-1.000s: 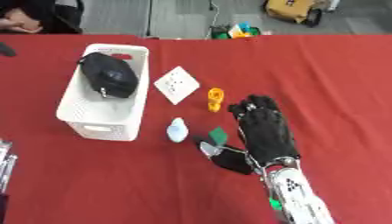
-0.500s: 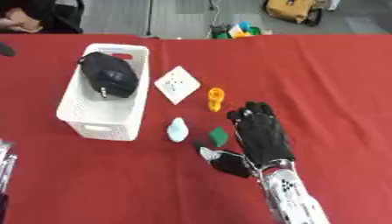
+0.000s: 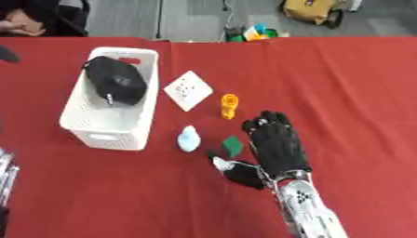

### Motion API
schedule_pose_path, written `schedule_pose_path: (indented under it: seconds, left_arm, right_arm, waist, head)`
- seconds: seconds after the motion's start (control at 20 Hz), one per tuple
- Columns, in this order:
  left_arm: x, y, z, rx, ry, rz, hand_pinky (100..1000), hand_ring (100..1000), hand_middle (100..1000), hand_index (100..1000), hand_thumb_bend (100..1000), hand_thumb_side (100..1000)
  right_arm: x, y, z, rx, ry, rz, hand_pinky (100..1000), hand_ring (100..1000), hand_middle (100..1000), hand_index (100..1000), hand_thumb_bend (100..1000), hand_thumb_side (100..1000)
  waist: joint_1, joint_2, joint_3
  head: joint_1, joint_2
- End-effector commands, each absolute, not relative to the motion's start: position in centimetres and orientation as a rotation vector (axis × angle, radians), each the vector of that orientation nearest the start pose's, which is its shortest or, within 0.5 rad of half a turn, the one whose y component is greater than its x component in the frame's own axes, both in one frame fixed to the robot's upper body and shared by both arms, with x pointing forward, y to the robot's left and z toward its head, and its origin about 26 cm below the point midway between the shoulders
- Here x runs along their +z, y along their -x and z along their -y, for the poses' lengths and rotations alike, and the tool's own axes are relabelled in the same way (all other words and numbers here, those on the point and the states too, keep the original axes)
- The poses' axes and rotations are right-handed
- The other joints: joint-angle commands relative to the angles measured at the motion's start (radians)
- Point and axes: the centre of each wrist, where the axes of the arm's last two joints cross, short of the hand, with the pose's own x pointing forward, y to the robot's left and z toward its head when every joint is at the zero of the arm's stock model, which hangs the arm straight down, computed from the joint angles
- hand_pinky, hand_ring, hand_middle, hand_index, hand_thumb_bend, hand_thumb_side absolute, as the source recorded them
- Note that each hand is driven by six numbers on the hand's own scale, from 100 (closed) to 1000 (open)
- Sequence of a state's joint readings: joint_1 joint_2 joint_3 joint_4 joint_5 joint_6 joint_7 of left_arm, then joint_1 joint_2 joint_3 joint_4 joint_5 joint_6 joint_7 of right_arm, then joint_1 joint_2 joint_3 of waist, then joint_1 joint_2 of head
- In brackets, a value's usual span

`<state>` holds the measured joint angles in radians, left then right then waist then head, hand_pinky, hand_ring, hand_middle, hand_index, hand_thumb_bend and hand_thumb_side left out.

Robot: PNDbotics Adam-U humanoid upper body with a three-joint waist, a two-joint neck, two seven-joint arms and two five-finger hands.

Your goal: Pick up objects on the table and place them in the box.

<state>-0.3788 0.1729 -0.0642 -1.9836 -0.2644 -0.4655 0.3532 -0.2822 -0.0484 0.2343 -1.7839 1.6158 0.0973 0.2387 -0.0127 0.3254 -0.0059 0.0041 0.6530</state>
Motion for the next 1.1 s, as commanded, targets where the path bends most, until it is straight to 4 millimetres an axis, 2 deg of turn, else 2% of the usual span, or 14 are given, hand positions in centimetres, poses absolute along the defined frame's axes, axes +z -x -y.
schedule_pose_path:
  seconds: [0.05, 0.2, 0.65, 0.9, 1.1]
  left_arm:
    - [21.17, -30.52, -20.88, 0.06, 0.287, -3.369, 401, 813, 788, 918, 106, 1000]
    - [21.16, -30.52, -20.84, 0.064, 0.285, -3.37, 400, 813, 788, 918, 105, 1000]
    - [21.19, -30.52, -20.76, 0.063, 0.281, -3.37, 399, 814, 788, 919, 106, 1000]
    - [21.19, -30.52, -20.73, 0.067, 0.28, -3.371, 397, 814, 788, 919, 106, 1000]
    - [21.13, -30.5, -20.66, 0.071, 0.277, -3.376, 393, 814, 789, 921, 106, 1000]
  right_arm:
    - [12.58, -31.52, 15.28, 1.265, 1.275, 1.559, 828, 808, 486, 734, 547, 974]
    - [12.76, -31.51, 15.43, 1.248, 1.194, 1.576, 824, 805, 484, 733, 545, 964]
    - [12.54, -31.54, 15.29, 1.278, 1.132, 1.569, 821, 807, 484, 728, 580, 914]
    - [12.41, -31.57, 15.21, 1.282, 1.148, 1.568, 824, 809, 484, 727, 566, 919]
    - [12.44, -31.72, 15.46, 1.264, 1.228, 1.562, 839, 821, 488, 730, 527, 942]
  waist:
    - [0.005, -0.013, -0.001]
    - [0.007, -0.013, -0.003]
    - [0.008, -0.009, -0.002]
    - [0.006, -0.008, -0.002]
    - [0.005, -0.006, -0.003]
  head:
    - [-0.004, -0.01]
    - [-0.005, -0.01]
    - [-0.004, -0.011]
    - [-0.005, -0.013]
    - [-0.005, -0.018]
